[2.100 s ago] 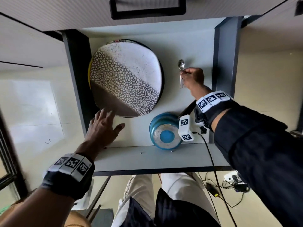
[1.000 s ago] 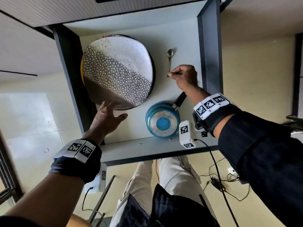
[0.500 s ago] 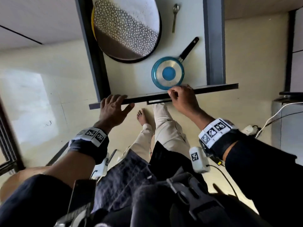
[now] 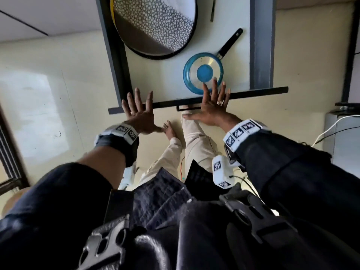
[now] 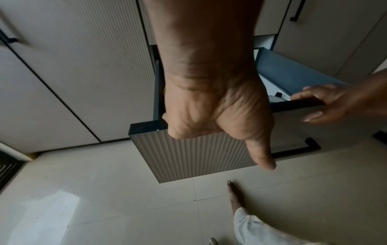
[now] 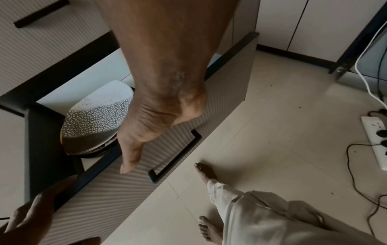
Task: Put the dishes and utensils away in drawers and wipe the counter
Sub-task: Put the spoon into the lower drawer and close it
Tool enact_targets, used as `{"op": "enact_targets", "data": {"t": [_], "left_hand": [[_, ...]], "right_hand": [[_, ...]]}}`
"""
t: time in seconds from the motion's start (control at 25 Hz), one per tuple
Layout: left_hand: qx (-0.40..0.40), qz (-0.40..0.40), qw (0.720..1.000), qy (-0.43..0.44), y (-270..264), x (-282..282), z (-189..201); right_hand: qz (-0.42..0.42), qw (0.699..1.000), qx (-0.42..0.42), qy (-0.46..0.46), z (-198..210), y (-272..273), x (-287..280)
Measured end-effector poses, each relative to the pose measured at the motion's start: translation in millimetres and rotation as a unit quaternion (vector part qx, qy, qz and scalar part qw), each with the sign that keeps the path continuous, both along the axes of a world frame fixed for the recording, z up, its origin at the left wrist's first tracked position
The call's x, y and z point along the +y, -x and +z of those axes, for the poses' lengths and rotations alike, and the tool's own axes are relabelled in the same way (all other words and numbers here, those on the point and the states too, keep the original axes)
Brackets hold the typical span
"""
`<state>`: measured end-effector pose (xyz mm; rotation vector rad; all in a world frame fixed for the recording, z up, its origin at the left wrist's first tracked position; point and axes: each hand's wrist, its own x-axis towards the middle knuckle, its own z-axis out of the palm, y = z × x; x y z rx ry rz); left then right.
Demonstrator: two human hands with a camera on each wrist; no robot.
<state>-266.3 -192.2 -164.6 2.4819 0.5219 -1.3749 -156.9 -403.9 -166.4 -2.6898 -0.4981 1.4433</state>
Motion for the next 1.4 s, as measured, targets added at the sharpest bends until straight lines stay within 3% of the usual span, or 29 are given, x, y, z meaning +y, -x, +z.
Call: {"op": "enact_targets", "data": {"t": [0.24,0.68,0.84,0.96,1.04,1.12,1.24,1.28,1.32,1.4], "left_hand": [[0.063,0.018,0.997,-0.041,-31.6,6.9,0.8],[0.054,0.026,0.997,-0.049,-188.5,87.7,5.9],[0.005,0.029,0.997,-0.075,-257.6,125.3,4.6],[-0.136,0.063,0.984,-0.100,-282.9,130.3,0.4],[-0.234,0.154,0.957,-0.079,-271.5,106.8,-10.7],[-0.263,0.326,0.908,0.026,-264.8,82.5,-19.4],[-0.290,0.522,0.768,0.231,-313.6,96.0,-13.6],[-0.311,0.560,0.716,0.278,-334.1,106.6,-5.2],[-0.327,0.588,0.680,0.290,-352.4,115.3,4.2],[-0.335,0.602,0.670,0.277,-365.4,116.6,12.7]], "right_hand": [[0.021,0.996,0.081,0.016,12.6,-31.7,16.3],[0.015,0.999,0.034,-0.016,18.3,-180.5,98.5],[0.022,0.999,0.009,-0.023,12.4,-247.9,134.6],[0.012,0.992,-0.103,-0.075,-0.4,-282.2,151.6],[-0.012,0.965,-0.224,-0.139,-8.9,-277.6,149.9],[-0.054,0.943,-0.259,-0.202,-22.4,-252.9,136.6],[-0.240,0.923,-0.108,-0.281,-34.9,-260.3,137.7],[-0.331,0.891,-0.050,-0.306,-32.8,-277.6,147.8],[-0.417,0.848,-0.014,-0.327,-31.5,-298.9,159.4],[-0.519,0.781,0.008,-0.348,-19.9,-330.6,178.9]]}}
